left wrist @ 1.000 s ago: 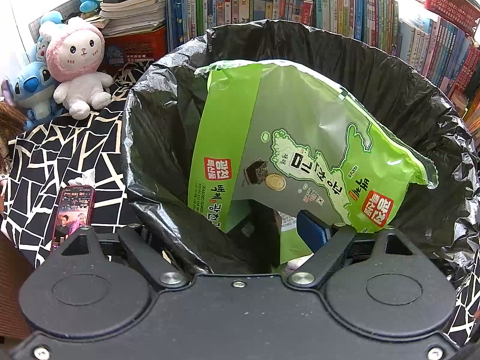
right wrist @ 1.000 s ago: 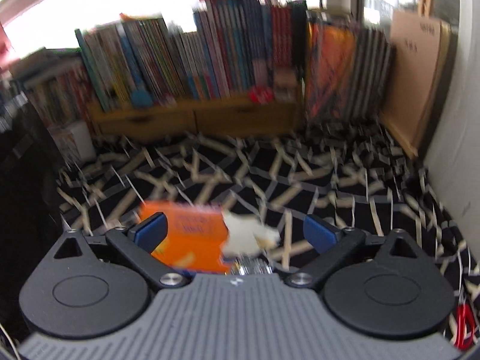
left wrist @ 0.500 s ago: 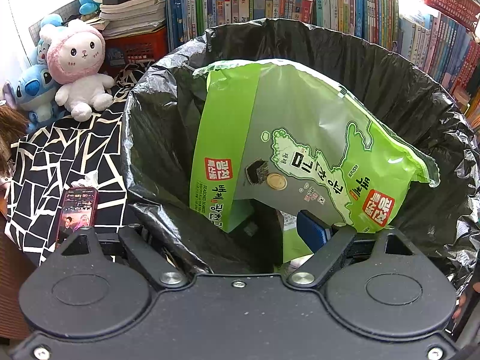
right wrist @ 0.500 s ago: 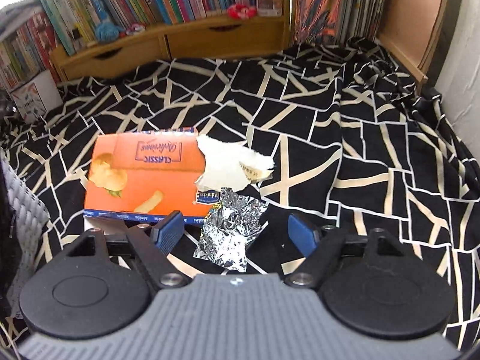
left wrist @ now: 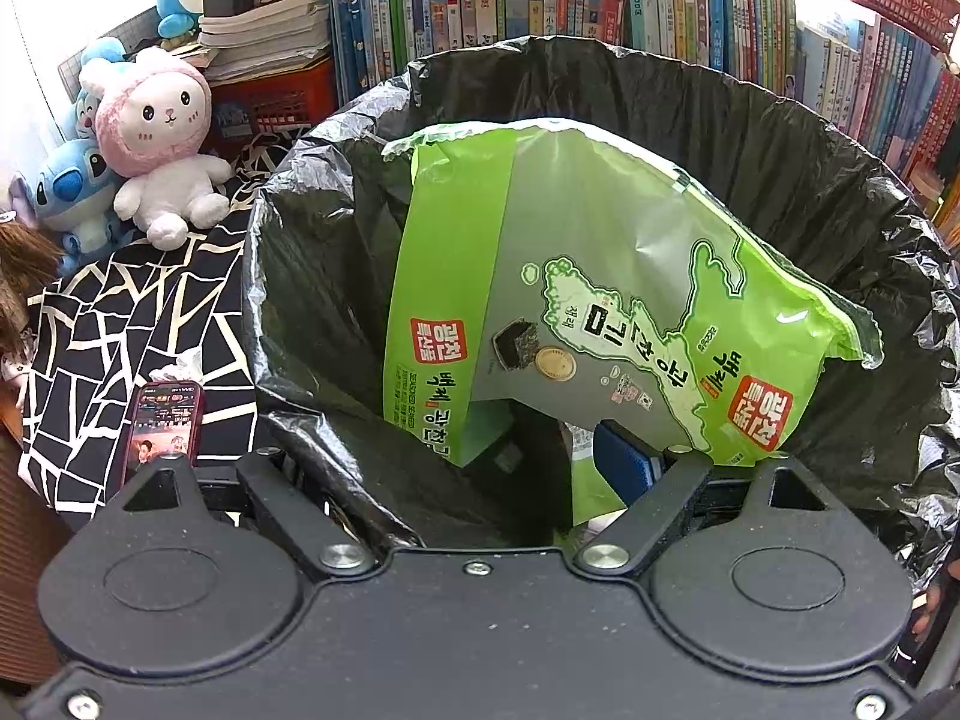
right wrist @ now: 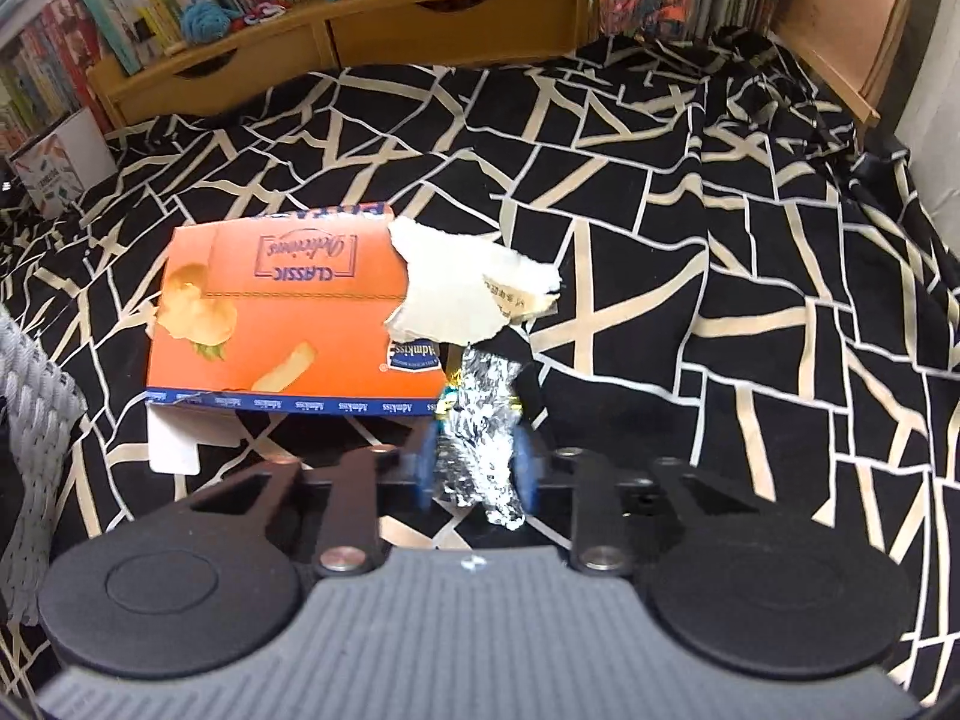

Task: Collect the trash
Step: 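Close the right tool on the silver-and-gold foil wrapper and lift it, then carry the foil wrapper with the right tool into the bin and release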

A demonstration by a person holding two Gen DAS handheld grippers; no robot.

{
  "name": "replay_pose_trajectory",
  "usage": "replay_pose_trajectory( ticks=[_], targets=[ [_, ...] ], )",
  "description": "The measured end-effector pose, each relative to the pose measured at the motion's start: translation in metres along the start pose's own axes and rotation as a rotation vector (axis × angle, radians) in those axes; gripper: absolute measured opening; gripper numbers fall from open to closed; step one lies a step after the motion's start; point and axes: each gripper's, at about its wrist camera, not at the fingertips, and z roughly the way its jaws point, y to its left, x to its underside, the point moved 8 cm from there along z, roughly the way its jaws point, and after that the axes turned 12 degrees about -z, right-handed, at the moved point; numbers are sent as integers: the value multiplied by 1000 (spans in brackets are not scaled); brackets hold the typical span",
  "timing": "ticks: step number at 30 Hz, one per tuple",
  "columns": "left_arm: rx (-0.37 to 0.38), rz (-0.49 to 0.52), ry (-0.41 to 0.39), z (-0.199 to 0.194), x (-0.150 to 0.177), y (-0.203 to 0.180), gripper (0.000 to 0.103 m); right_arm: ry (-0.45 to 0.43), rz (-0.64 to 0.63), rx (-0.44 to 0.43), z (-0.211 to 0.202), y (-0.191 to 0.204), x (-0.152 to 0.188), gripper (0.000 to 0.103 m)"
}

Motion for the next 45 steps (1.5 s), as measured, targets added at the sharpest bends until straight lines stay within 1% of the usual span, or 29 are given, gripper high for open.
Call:
replay_pose_trajectory(
  ticks=[6, 10, 14, 24, 30, 35, 40, 45],
  targets=[
    [2, -3, 0, 0, 0, 0, 86, -37, -4, -24, -19, 2, -6, 19],
    [2, -3, -1, 0, 1, 0, 86, -70, 4, -42, -35, 6, -11, 18],
    [5, -4, -1, 0, 1, 0, 86, -122, 1, -66, -55, 13, -21, 18],
    [16, -1, 3, 1, 1, -1, 86, -301, -12, -145, -123, 34, -61, 18],
    [25, -3, 7, 1, 1, 0, 86, -443, -47, -217, -174, 52, -90, 18],
    [30, -7, 9, 1, 1, 1, 86, -536, -79, -296, -212, 74, -111, 19],
    [34, -13, 10, 1, 1, 1, 86, -580, -135, -371, -234, 103, -122, 19],
    [36, -17, 11, 1, 1, 2, 86, -572, -187, -431, -237, 137, -122, 20]
  ],
)
